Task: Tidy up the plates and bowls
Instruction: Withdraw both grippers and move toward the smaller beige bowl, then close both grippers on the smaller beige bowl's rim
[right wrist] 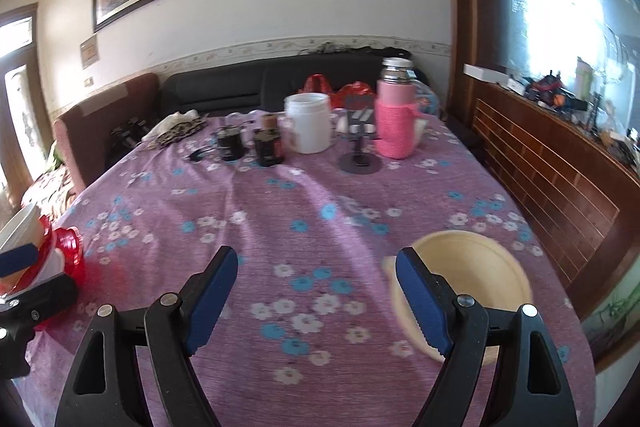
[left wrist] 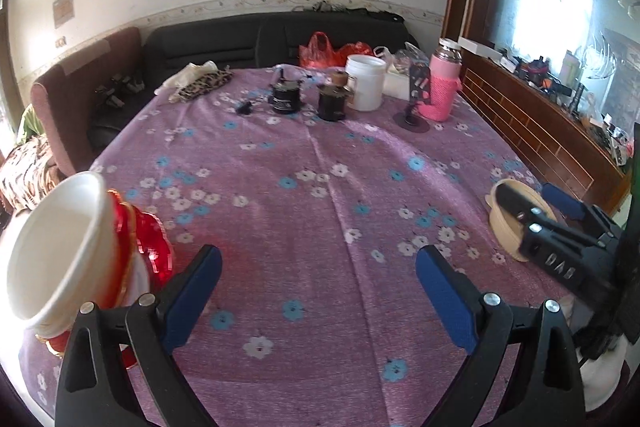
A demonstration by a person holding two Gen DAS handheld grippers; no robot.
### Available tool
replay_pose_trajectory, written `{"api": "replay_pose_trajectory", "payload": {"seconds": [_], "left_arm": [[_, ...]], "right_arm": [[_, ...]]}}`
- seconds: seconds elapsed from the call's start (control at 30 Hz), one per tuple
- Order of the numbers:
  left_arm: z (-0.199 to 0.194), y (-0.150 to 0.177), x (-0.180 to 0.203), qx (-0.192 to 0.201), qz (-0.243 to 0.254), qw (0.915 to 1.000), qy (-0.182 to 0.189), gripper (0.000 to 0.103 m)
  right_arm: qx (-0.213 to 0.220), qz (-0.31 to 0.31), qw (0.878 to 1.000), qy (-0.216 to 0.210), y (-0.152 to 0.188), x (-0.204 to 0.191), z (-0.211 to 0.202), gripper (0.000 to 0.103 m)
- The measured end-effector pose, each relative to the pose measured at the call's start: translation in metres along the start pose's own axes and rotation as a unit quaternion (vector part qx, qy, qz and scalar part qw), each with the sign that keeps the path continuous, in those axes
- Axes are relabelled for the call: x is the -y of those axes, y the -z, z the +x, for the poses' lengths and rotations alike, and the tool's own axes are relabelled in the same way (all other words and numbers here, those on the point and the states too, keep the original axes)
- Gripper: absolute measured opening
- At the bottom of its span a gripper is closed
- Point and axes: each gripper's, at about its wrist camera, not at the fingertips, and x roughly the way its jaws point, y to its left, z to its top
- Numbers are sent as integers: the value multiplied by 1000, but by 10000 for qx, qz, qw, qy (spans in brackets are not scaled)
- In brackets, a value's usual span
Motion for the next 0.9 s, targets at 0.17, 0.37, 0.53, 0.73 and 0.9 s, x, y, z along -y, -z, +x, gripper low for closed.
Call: {"api": "replay_pose_trajectory", "payload": {"seconds": [0.17,0.37,0.53,0.73,0.9], "left_arm": [[12,-6,23,-85,37,9994,337,97],[44,-22,71,-310,269,9945,966,97],[72,-34,116,-408,565,9905,1183,97],[113,-40,161,-835,854,9833,1371,78],[145,-38,181,-1314,698,9760,1588,65]], "right_arm": [[-65,517,9978,401,3,73,0,85],[-156,1495,9872,531,16,155,9,85],[-47,1944,9791,589,31,189,17,85],[-171,2195,9748,360,40,202,29,77],[-448,2142,9756,193,45,195,41,71]]}}
